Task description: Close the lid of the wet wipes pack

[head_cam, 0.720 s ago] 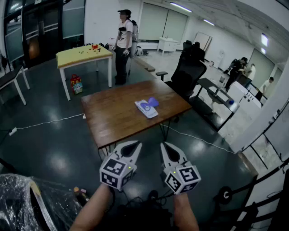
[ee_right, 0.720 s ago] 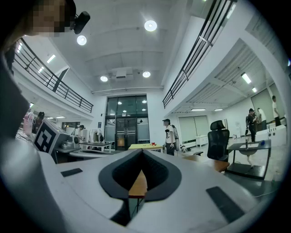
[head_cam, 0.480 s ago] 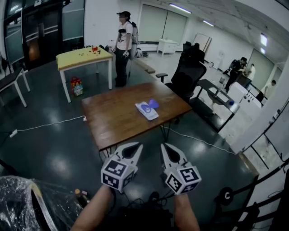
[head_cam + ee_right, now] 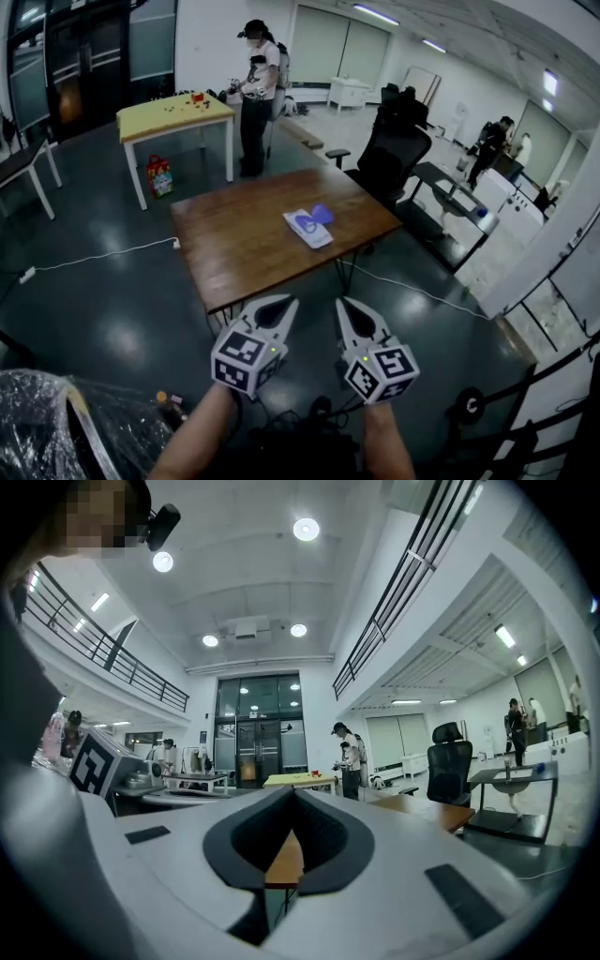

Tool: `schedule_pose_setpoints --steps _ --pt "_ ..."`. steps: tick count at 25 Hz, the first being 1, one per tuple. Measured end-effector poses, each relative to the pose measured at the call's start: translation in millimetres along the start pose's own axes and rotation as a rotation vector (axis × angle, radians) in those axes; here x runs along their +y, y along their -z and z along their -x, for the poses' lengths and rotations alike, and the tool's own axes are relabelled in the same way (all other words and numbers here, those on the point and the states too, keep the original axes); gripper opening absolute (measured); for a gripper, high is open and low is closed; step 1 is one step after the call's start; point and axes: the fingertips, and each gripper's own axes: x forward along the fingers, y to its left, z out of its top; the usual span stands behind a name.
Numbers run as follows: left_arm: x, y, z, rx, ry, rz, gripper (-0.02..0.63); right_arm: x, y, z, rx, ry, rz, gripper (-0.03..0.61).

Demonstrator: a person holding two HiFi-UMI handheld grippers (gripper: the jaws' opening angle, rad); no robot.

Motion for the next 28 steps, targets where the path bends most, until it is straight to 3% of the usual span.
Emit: schedule_pose_setpoints --steps 13,20,28 --pt "25 18 -45 0.038 -0.005 0.02 0.006 -41 23 -33 0.032 0.016 -0.041 0.009" --pt "48 25 -115 0.102 -0.049 0.0 0.008 -104 26 -81 0.034 -0.015 -0.029 0.009" --pt "72 19 -184 0.117 -0.129 -0.026 0.008 -172 22 -126 0.041 -0.063 -0.038 0.009"
